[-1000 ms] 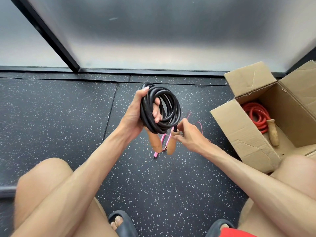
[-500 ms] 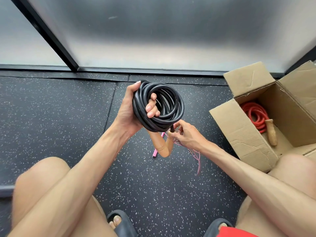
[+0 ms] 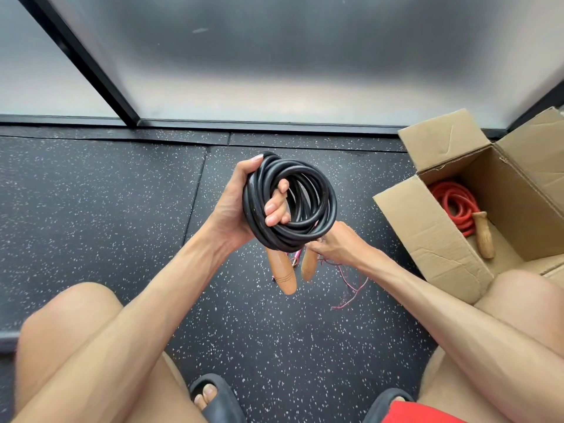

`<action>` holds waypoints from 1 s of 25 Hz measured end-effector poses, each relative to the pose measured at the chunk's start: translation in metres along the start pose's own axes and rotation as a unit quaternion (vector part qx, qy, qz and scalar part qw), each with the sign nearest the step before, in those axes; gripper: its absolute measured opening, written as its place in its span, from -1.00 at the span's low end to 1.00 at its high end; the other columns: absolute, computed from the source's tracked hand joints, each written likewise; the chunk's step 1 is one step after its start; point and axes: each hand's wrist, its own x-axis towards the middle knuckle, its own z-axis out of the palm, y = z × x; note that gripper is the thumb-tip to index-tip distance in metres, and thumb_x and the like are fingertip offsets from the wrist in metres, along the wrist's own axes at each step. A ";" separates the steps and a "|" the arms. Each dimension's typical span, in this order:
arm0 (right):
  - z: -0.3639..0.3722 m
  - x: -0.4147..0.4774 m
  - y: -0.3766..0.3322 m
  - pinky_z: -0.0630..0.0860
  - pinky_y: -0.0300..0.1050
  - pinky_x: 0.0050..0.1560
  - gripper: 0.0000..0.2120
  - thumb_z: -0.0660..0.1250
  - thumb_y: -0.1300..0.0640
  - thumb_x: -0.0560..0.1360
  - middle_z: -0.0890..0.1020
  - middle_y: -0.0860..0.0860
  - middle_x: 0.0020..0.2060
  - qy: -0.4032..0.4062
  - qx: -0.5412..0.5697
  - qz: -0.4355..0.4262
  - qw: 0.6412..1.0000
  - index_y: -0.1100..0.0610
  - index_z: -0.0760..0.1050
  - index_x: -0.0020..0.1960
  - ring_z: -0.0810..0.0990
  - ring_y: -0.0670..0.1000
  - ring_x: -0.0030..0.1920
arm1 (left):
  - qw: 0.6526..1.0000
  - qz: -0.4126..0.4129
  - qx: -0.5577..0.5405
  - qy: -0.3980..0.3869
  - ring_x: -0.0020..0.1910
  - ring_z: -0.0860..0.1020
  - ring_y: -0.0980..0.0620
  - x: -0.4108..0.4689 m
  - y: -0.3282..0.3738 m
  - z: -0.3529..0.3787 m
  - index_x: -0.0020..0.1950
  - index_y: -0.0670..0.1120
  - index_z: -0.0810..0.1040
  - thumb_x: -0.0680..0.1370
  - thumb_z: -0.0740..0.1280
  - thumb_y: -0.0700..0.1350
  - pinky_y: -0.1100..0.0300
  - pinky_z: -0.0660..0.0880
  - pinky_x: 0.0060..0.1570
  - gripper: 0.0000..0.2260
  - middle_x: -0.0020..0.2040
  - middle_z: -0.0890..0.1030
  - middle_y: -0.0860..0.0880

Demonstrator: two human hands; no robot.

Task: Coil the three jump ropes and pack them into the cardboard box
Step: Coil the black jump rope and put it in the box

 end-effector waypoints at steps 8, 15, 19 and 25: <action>0.001 0.007 0.012 0.61 -0.01 -0.09 -0.69 0.24 -0.27 0.46 0.69 -0.11 -0.32 -0.031 -0.008 -0.009 0.999 -0.05 0.56 -0.15 0.65 -0.04 -0.20 | 0.999 -0.020 0.008 -0.045 -0.63 0.38 0.04 -0.008 0.003 -0.001 -0.14 -0.21 0.43 0.59 0.01 0.19 0.13 0.45 -0.35 -0.51 -0.56 0.37 -0.01; -0.004 -0.006 -0.008 0.53 0.02 -0.17 -0.53 0.39 -0.27 0.36 0.63 -0.04 -0.27 0.021 0.099 0.043 0.994 0.11 0.41 -0.06 0.57 0.05 -0.26 | 1.000 0.021 0.005 -0.006 -0.63 0.36 0.04 -0.013 0.021 -0.012 -0.14 -0.21 0.43 0.59 0.02 0.18 0.16 0.48 -0.37 -0.52 -0.57 0.35 -0.01; -0.008 -0.011 -0.020 0.51 -0.05 -0.23 -0.57 0.52 -0.05 0.43 0.60 0.00 -0.27 0.049 0.189 0.025 0.980 0.07 0.30 0.03 0.53 -0.05 -0.33 | 0.999 0.040 -0.009 0.013 -0.62 0.37 0.06 -0.015 0.030 -0.022 -0.14 -0.19 0.42 0.57 0.03 0.20 0.18 0.48 -0.38 -0.53 -0.56 0.36 0.01; -0.003 -0.012 -0.018 0.51 -0.13 -0.22 -0.68 0.45 -0.15 0.47 0.64 -0.03 -0.29 0.076 0.155 0.010 0.985 0.02 0.42 0.00 0.56 -0.08 -0.31 | 0.999 0.045 -0.006 0.010 -0.62 0.38 0.06 -0.017 0.030 -0.024 -0.15 -0.18 0.43 0.58 0.02 0.20 0.18 0.47 -0.37 -0.53 -0.56 0.37 0.01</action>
